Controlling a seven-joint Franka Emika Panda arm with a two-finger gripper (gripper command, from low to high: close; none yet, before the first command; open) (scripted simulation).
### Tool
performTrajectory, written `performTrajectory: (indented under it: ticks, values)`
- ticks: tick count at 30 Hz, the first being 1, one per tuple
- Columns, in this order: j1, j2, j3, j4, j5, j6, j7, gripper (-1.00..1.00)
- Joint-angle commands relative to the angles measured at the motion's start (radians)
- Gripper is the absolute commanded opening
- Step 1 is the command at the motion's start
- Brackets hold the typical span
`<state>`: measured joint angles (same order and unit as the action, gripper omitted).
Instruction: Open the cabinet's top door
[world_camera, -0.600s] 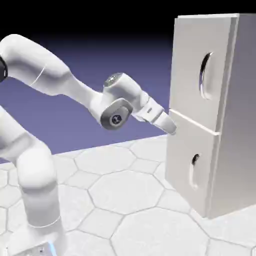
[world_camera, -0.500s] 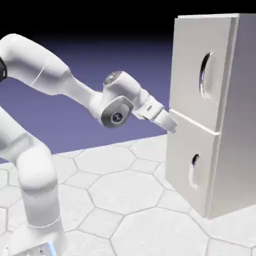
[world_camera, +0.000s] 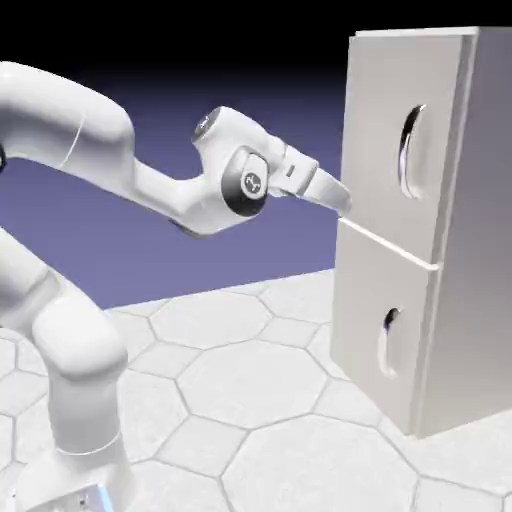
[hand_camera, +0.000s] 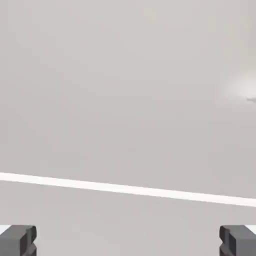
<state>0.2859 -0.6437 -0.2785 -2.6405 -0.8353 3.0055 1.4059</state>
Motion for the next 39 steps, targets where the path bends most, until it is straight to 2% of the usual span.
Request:
performTrajectory:
  ticks: [1,39]
  values:
    - [0.014,-0.004,-0.015,0.009,-0.044,-0.002,0.035,0.0]
    - [0.556,-0.15,-0.565,0.344,-1.696,-0.064,1.35,0.0]
